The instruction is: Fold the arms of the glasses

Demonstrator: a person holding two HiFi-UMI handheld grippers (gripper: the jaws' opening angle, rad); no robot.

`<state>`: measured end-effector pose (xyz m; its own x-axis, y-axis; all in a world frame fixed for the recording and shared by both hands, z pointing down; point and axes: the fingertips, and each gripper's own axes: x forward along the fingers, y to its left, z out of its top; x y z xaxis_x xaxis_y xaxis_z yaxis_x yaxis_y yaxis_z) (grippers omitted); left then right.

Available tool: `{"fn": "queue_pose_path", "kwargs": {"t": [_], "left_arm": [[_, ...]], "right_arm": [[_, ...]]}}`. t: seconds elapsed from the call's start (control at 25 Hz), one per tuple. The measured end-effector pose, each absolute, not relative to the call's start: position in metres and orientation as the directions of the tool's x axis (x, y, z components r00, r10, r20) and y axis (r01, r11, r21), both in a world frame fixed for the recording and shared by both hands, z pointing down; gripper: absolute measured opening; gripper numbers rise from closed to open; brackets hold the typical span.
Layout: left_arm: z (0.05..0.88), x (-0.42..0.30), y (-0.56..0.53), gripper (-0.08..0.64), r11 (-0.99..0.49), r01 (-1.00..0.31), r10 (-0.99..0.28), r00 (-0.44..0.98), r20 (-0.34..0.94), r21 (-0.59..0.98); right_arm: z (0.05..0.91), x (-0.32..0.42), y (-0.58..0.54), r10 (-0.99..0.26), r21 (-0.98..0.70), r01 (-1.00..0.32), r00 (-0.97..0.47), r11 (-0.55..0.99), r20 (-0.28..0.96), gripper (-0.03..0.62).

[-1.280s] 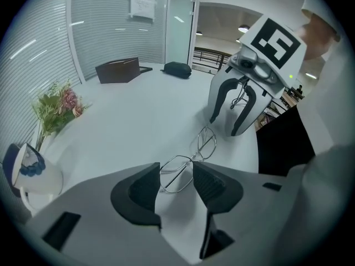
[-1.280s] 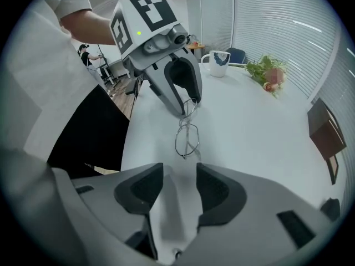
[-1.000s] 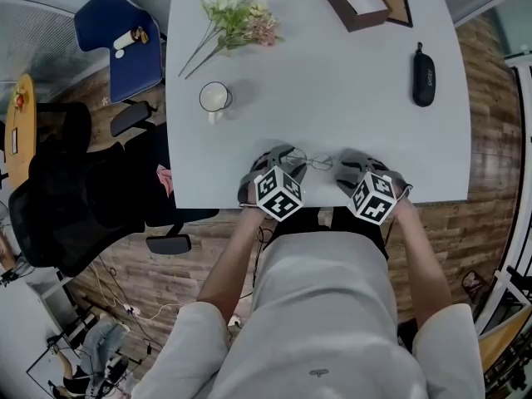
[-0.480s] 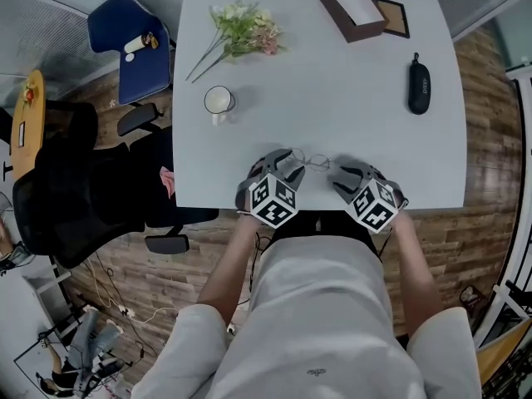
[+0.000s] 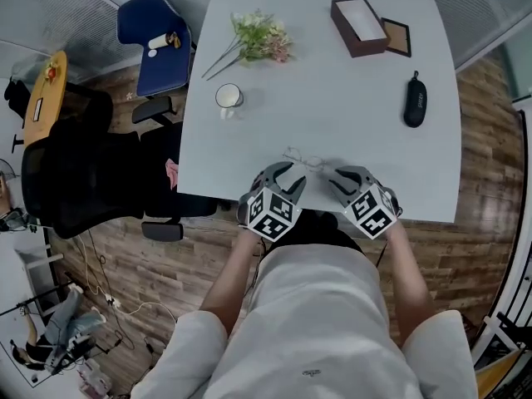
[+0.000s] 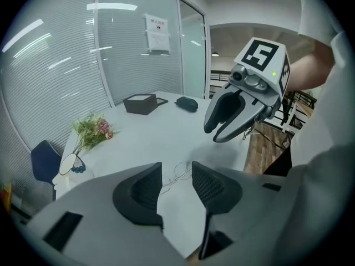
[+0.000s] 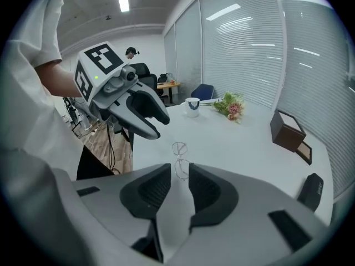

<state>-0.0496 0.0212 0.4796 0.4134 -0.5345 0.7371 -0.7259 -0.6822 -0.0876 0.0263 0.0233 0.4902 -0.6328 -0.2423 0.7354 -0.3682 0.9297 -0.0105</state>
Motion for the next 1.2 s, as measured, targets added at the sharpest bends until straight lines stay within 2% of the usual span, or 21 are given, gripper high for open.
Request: {"fn": "queue_pose_path", "kwargs": {"t": [0.12, 0.28, 0.44, 0.76, 0.96, 1.2], "left_arm": [[0.458, -0.041, 0.027, 0.155, -0.641, -0.765, -0.583, 0.433, 0.687, -0.062], [0.433, -0.032, 0.039, 0.129, -0.590, -0.807, -0.636, 0.447, 0.629, -0.023], [0.417, -0.020, 0.055, 0.095, -0.556, -0.831, -0.683, 0.473, 0.556, 0.025], [0.379, -0.004, 0.080, 0.049, -0.478, -0.873, -0.761, 0.465, 0.452, 0.094], [0.362, 0.002, 0.094, 0.040, -0.447, -0.886, -0.801, 0.459, 0.384, 0.127], [0.356, 0.004, 0.102, 0.032, -0.417, -0.900, -0.823, 0.432, 0.369, 0.125]], "right_arm": [[0.470, 0.030, 0.024, -0.272, -0.018, -0.400, -0.657, 0.917, 0.703, 0.066], [0.443, 0.030, 0.032, -0.276, -0.108, -0.424, -0.741, 0.899, 0.612, 0.055], [0.417, 0.036, 0.043, -0.335, -0.172, -0.480, -0.787, 0.860, 0.518, 0.022], [0.372, 0.060, 0.060, -0.435, -0.225, -0.542, -0.811, 0.809, 0.391, 0.006], [0.353, 0.068, 0.077, -0.430, -0.274, -0.514, -0.847, 0.813, 0.311, 0.006], [0.333, 0.077, 0.087, -0.459, -0.253, -0.519, -0.849, 0.817, 0.261, 0.003]]}}
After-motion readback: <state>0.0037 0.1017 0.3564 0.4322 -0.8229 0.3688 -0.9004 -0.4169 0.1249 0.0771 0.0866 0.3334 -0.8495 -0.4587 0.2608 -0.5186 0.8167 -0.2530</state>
